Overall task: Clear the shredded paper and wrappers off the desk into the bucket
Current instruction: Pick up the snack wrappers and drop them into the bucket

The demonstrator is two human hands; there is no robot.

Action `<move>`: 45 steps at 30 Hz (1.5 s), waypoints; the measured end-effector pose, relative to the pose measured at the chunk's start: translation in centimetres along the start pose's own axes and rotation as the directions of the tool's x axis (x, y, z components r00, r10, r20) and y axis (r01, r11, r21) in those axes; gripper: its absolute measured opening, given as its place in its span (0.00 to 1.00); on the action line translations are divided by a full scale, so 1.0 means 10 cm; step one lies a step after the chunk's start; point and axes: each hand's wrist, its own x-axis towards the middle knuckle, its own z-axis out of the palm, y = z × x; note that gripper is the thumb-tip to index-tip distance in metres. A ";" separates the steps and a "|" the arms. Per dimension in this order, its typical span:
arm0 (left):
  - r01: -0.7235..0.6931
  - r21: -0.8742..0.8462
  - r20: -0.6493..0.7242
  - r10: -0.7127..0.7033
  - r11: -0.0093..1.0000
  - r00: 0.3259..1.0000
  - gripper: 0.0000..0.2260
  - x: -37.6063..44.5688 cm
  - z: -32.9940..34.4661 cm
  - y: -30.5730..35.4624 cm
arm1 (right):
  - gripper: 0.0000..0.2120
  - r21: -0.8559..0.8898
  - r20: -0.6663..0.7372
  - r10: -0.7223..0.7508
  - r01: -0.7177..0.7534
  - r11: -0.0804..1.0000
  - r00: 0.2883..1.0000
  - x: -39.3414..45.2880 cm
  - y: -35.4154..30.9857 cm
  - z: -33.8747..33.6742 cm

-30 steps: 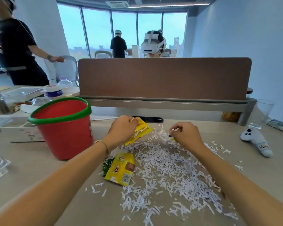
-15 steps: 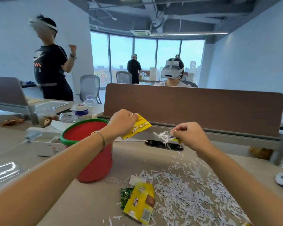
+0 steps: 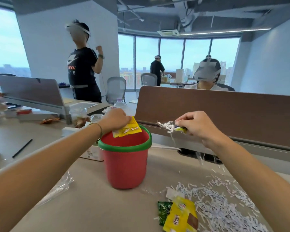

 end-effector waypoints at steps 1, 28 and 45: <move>-0.011 0.038 0.001 0.011 0.999 1.000 0.22 0.02 0.01 -0.03 | 0.06 0.004 -0.004 -0.005 0.005 1.000 1.000 0.03 -0.06 0.02; -0.119 0.050 -0.001 0.120 0.992 0.993 0.14 -0.41 -0.29 -0.97 | 0.06 -0.162 0.482 -0.008 0.098 0.982 0.876 0.60 -0.65 1.48; -0.224 -0.002 -0.038 0.223 0.975 0.974 0.09 -0.51 -0.20 -0.47 | 0.08 -0.270 0.510 -0.177 0.352 0.896 0.842 0.42 -0.64 1.24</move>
